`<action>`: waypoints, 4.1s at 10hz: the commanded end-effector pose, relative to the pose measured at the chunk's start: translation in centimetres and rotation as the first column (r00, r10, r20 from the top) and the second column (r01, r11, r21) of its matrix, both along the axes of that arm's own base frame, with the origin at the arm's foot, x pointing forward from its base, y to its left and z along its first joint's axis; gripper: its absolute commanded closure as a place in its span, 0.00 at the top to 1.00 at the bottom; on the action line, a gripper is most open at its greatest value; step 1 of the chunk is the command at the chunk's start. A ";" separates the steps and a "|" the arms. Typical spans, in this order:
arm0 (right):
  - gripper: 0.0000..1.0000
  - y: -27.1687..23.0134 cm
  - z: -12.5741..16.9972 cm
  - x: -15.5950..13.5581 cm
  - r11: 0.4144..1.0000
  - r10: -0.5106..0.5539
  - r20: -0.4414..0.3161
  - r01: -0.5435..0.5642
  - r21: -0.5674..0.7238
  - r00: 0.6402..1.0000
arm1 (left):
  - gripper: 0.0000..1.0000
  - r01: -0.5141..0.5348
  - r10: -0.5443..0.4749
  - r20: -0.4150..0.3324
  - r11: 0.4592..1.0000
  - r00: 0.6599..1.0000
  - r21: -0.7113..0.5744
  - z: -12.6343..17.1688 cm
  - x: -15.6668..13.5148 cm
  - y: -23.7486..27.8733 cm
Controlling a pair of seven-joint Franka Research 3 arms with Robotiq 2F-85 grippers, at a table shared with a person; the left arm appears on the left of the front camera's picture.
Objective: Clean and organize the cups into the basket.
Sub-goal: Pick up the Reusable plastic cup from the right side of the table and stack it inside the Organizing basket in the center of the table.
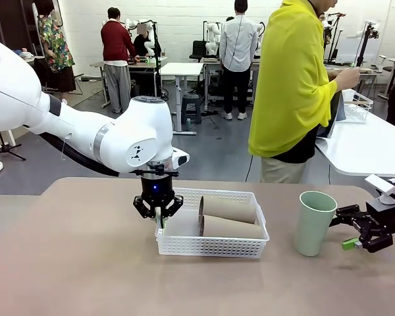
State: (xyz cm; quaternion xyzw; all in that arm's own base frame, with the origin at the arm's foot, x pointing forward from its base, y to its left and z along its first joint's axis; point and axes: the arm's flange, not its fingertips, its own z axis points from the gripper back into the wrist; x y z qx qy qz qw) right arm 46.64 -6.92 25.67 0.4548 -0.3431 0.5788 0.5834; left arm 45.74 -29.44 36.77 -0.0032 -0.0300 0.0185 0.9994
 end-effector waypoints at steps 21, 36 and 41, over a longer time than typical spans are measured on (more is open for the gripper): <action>0.00 5.8 22.3 -4.0 1.000 0.018 0.073 -0.019 0.001 0.997 | 0.00 -0.001 0.001 0.007 1.000 1.000 -0.005 0.3 0.0 -0.2; 0.84 20.9 28.2 2.0 0.927 -0.182 -0.007 0.169 -0.334 0.983 | 0.00 -0.001 0.001 0.007 1.000 1.000 -0.005 0.3 0.0 -0.2; 0.84 20.5 29.5 0.1 0.940 -0.144 0.030 0.146 -0.309 0.989 | 0.00 -0.001 0.001 0.007 1.000 1.000 -0.005 0.3 0.0 -0.2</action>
